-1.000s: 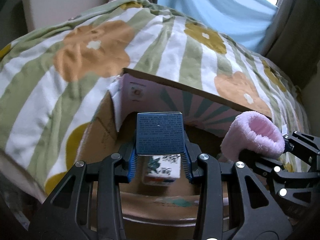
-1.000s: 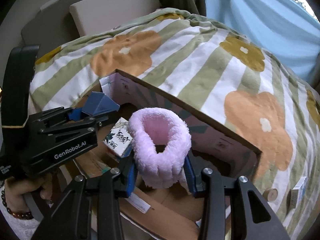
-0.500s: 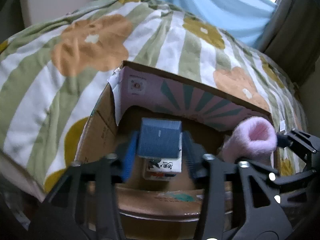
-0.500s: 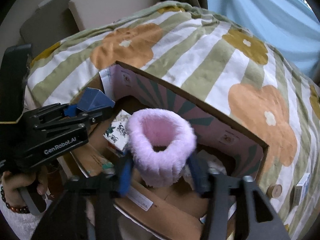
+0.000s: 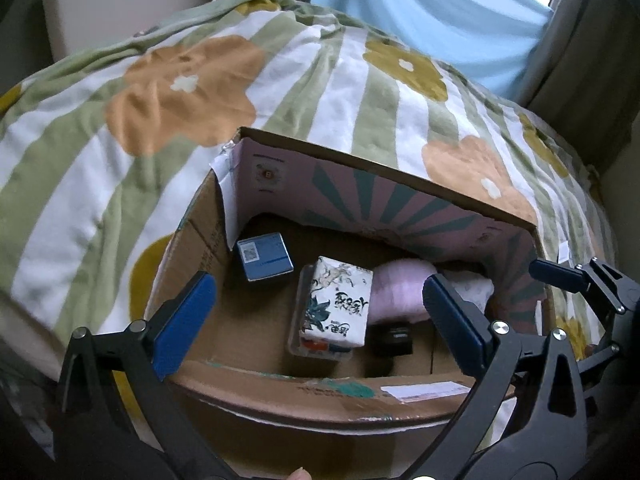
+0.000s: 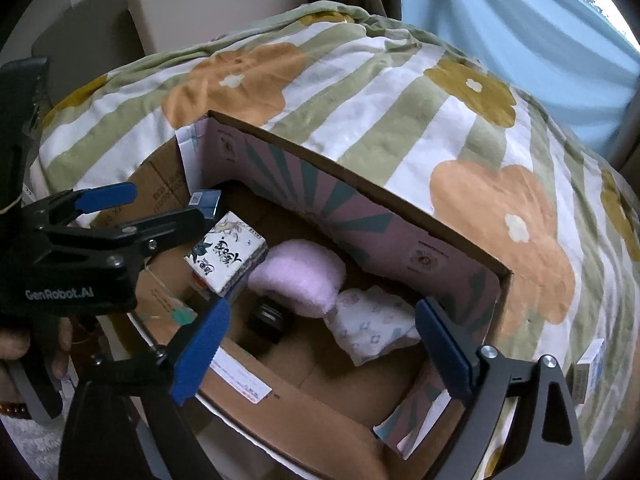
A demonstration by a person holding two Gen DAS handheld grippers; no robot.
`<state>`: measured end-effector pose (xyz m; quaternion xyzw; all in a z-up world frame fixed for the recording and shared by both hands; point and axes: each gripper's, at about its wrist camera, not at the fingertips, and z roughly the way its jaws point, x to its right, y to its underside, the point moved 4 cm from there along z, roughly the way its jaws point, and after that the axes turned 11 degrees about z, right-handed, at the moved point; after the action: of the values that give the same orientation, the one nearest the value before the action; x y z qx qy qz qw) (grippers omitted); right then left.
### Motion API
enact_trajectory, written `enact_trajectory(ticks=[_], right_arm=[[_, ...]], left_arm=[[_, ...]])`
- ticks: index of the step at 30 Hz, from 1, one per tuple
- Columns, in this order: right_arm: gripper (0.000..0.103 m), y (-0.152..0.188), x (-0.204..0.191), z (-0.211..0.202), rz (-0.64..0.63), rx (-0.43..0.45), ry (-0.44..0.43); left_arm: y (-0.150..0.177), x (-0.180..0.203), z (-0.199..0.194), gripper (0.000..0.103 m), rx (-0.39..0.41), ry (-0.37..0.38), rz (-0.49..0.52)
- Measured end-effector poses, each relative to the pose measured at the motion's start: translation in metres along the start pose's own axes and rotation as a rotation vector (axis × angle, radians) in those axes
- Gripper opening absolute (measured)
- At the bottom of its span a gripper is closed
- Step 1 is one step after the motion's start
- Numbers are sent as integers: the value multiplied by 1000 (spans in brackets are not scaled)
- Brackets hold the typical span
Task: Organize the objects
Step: 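Open the left tool dropping the cube box while the right tool releases the sock, then withdraw both tools from the box toward the jar and medicine box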
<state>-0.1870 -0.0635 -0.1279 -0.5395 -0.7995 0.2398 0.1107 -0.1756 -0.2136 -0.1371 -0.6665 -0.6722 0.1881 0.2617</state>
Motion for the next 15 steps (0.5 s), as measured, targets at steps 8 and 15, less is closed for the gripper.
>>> enact_trajectory(ticks=[8,15], right_arm=[[92,1,0,-3,-15,5,24],[92,4,-1,-4,-5,8,15]], left_arm=[[0,1,-8,103,9,-30,19],[-1,6,-14,103,8,-48,39]])
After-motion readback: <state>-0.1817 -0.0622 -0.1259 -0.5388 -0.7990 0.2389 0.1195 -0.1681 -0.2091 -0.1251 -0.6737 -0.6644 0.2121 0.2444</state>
